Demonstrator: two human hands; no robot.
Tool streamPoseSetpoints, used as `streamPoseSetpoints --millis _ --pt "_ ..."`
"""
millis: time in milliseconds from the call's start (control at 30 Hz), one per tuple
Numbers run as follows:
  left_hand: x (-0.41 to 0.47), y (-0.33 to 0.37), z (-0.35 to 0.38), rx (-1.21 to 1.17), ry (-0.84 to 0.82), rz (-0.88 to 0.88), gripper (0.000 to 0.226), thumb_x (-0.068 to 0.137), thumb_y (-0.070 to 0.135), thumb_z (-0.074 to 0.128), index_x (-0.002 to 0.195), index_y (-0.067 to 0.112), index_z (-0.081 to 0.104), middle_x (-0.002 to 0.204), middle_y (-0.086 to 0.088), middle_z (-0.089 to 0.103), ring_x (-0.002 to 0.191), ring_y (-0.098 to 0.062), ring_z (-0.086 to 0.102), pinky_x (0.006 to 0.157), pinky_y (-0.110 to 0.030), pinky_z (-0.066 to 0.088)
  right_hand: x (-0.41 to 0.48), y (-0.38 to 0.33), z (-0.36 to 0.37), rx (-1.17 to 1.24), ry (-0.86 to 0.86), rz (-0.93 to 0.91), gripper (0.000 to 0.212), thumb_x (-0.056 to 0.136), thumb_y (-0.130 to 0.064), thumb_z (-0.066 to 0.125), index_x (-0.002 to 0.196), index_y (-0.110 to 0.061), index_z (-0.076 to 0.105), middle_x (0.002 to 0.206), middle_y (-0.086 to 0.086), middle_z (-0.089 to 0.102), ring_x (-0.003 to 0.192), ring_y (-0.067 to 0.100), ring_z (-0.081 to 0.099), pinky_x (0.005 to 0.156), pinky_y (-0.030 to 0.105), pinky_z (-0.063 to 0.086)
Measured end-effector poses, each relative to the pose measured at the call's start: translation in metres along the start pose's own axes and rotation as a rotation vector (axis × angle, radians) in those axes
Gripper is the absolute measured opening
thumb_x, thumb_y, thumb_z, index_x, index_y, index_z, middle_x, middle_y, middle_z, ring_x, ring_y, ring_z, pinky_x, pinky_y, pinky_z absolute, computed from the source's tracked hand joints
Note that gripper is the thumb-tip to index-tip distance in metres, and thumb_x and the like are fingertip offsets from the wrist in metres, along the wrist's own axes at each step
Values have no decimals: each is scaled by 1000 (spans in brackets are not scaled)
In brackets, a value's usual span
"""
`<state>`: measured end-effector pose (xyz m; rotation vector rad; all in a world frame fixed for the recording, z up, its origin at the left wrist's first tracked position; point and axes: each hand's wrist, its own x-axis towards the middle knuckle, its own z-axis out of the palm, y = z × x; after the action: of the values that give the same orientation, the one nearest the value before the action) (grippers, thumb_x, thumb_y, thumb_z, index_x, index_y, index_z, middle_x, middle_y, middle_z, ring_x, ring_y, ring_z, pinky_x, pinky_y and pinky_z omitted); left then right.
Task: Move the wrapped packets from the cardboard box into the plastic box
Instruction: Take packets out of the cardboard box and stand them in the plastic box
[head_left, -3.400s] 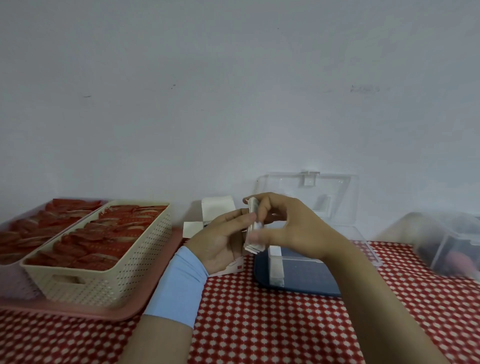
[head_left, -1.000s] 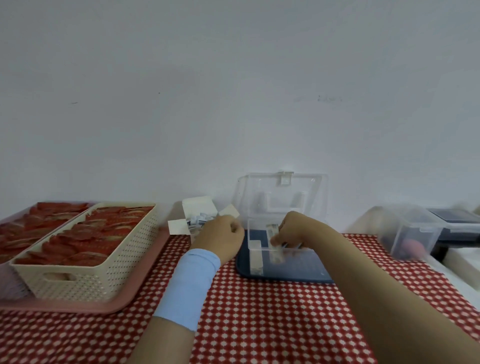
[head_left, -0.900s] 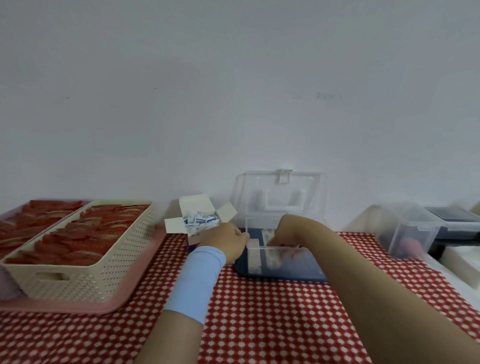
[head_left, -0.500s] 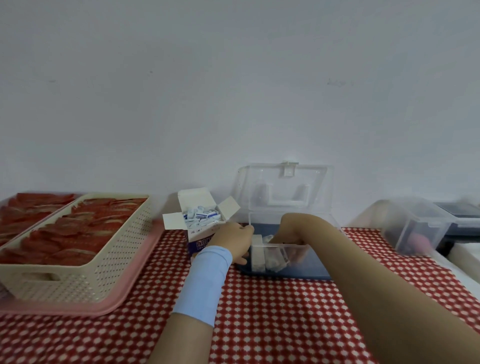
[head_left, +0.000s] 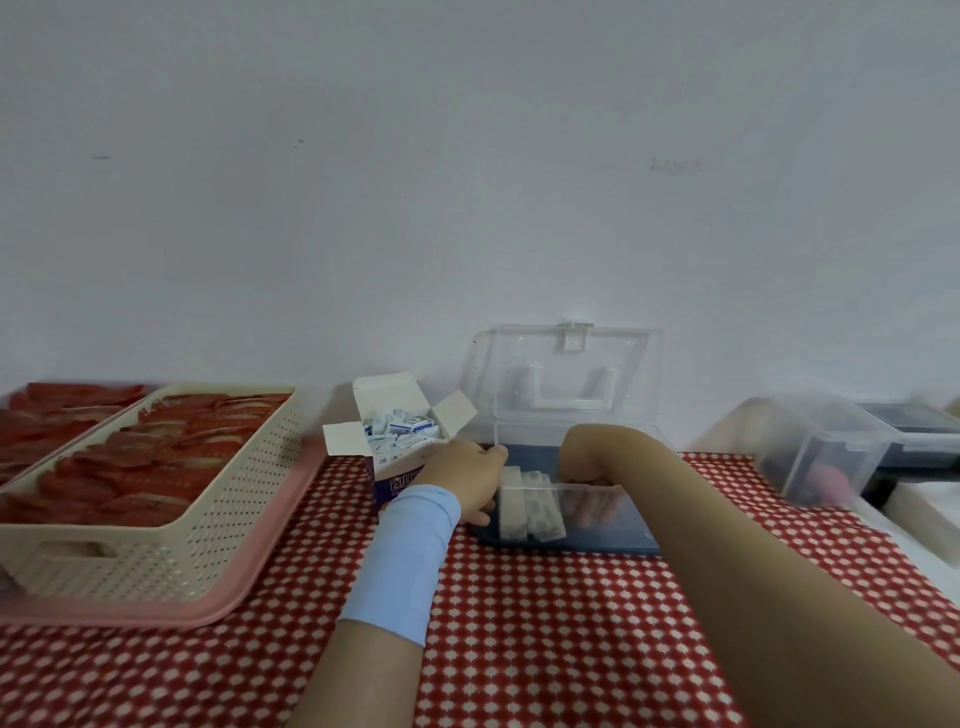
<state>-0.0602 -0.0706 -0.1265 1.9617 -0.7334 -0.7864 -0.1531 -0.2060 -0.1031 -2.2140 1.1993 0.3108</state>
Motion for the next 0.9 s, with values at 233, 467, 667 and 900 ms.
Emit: streamPoseSetpoints --millis 233,467,667,900 --pt "-1 -1 -1 -8 -6 -9 23 102 32 42 102 14 57 97 -9 68 91 -23 70 82 -37 61 3 1 1 54 -127 108 19 95 -12 64 102 2 74 90 16 78 93 24 75 87 38 60" --pt "-3 1 -1 -23 -13 -29 23 103 33 42 107 14 56 99 -9 68 93 -23 69 82 -36 61 0 -2 2 72 -144 68 20 98 -12 57 105 -2 74 98 14 77 94 23 75 91 38 59" --pt "-9 9 -16 41 8 23 33 100 30 45 105 5 65 96 -9 72 76 -21 69 77 -36 60 -11 3 -10 43 -35 -39 15 94 -12 58 92 -1 68 102 17 76 91 29 75 85 41 60" --pt "-30 11 -73 284 519 403 17 99 27 52 96 28 69 92 17 67 84 -6 62 71 -25 45 -42 -23 -26 203 470 -420 23 97 -20 53 102 -8 72 87 0 75 67 16 73 71 36 61"
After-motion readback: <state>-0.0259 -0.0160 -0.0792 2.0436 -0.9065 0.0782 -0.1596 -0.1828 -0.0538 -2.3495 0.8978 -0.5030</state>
